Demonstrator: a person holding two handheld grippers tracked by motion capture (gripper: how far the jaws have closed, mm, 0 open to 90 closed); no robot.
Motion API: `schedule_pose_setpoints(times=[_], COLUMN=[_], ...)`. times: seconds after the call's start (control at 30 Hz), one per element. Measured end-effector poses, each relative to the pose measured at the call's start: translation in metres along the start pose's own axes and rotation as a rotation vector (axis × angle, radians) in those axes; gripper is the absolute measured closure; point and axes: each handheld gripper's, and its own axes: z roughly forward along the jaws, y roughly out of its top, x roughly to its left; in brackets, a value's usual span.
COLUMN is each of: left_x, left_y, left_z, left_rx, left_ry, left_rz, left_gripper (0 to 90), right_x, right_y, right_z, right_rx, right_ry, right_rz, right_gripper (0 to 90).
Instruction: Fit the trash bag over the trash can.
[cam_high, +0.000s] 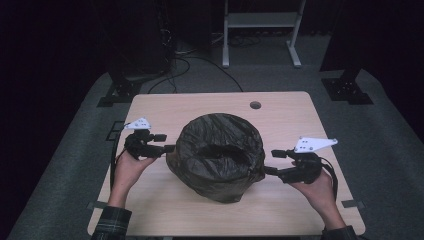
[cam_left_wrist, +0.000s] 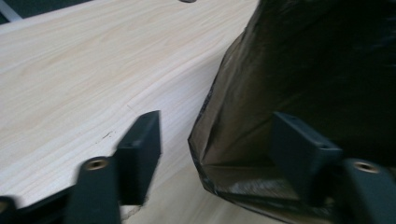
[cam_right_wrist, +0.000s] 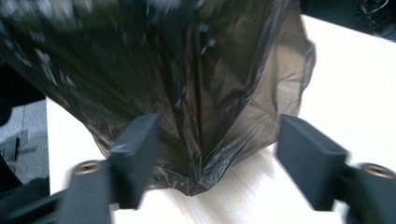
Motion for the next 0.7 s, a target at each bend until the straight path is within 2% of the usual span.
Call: schedule_pose_setpoints(times=[0.13,0.3,0.53,0.7], left_x=[-0.005,-0.016,-0.03,-0.036], left_y=[-0.004,-0.014,-0.038,-0.056], left_z=[-0.01,-0.018,-0.024,-0.025], left_rx=[0.015,0.055,0.096,0.113], left_ry=[0.025,0.05,0.069,0.054], left_rz=[0.025,0.06,0.102,0.102], left_gripper=[16.3,2.9,1.4,1.5], right_x=[-0.002,-0.001,0.003,0.007], right_y=[0.006,0.012,0.026,0.038], right_z=[-0.009,-0.017,-0.027,-0.033], right_rx=[-0.006,-0.031,-0.055,-0.066], right_ry=[0.013,-0.006,-0.007,-0.016], right_rz=[0.013,-0.019,-0.053,-0.081], right_gripper=[11.3,10.0,9.8,9.8])
